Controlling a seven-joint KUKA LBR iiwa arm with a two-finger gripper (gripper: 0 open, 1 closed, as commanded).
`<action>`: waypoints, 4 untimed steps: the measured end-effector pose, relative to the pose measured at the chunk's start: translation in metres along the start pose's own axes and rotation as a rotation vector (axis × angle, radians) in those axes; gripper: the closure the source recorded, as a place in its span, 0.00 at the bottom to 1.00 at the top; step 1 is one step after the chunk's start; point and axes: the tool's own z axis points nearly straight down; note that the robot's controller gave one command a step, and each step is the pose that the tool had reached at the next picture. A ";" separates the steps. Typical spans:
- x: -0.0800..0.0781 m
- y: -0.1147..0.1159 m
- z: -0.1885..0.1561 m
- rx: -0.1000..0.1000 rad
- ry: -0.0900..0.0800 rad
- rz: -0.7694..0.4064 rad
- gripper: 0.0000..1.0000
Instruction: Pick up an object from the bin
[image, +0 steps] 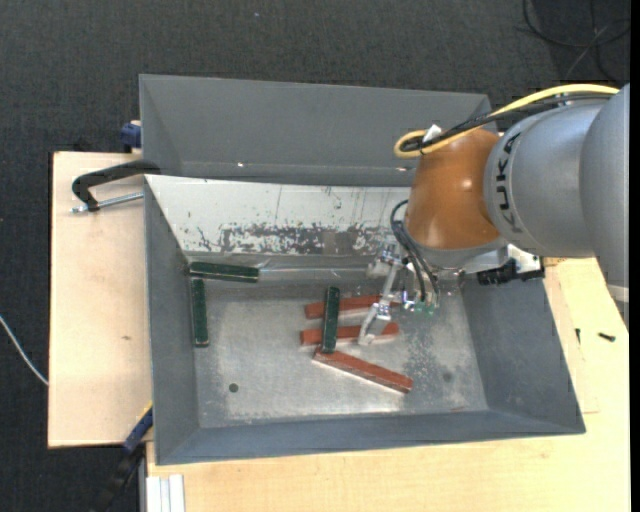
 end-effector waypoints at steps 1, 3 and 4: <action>-0.005 -0.005 0.008 -0.011 0.002 -0.176 1.00; -0.003 -0.006 0.005 -0.010 0.003 -0.176 1.00; -0.001 -0.007 -0.011 -0.008 0.005 -0.176 1.00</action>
Offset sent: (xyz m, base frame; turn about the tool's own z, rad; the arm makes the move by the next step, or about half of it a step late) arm 0.0000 0.0000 0.0000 0.0000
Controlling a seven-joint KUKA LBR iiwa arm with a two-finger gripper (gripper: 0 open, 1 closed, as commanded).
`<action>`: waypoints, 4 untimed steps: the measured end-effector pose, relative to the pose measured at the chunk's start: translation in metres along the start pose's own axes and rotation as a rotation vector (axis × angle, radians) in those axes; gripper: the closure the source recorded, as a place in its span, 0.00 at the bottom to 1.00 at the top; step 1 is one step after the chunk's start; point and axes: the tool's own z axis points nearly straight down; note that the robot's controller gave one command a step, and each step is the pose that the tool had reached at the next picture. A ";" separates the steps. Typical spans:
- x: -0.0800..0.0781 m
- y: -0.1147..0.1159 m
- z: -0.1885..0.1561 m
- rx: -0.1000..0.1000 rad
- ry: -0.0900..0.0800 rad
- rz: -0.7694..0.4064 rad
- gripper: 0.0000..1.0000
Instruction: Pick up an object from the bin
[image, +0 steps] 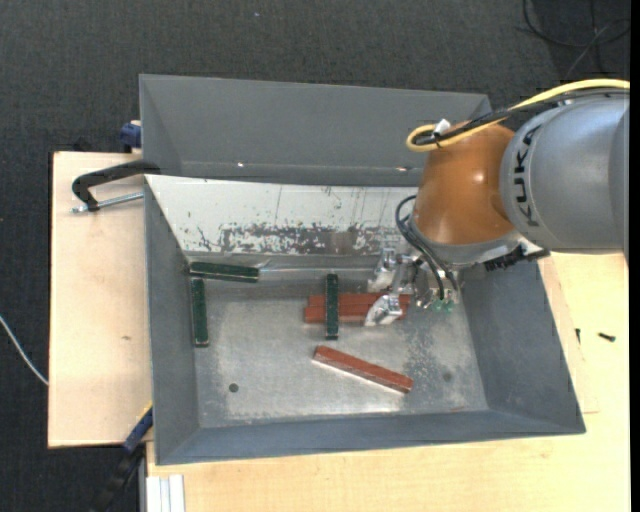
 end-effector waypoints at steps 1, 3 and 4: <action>-0.002 0.000 -0.022 0.001 -0.008 0.000 1.00; -0.003 0.001 -0.038 0.001 -0.012 0.001 1.00; -0.003 0.001 -0.042 0.000 -0.011 0.001 1.00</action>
Offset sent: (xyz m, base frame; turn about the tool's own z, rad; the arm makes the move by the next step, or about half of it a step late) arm 0.0000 0.0000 0.0499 0.0000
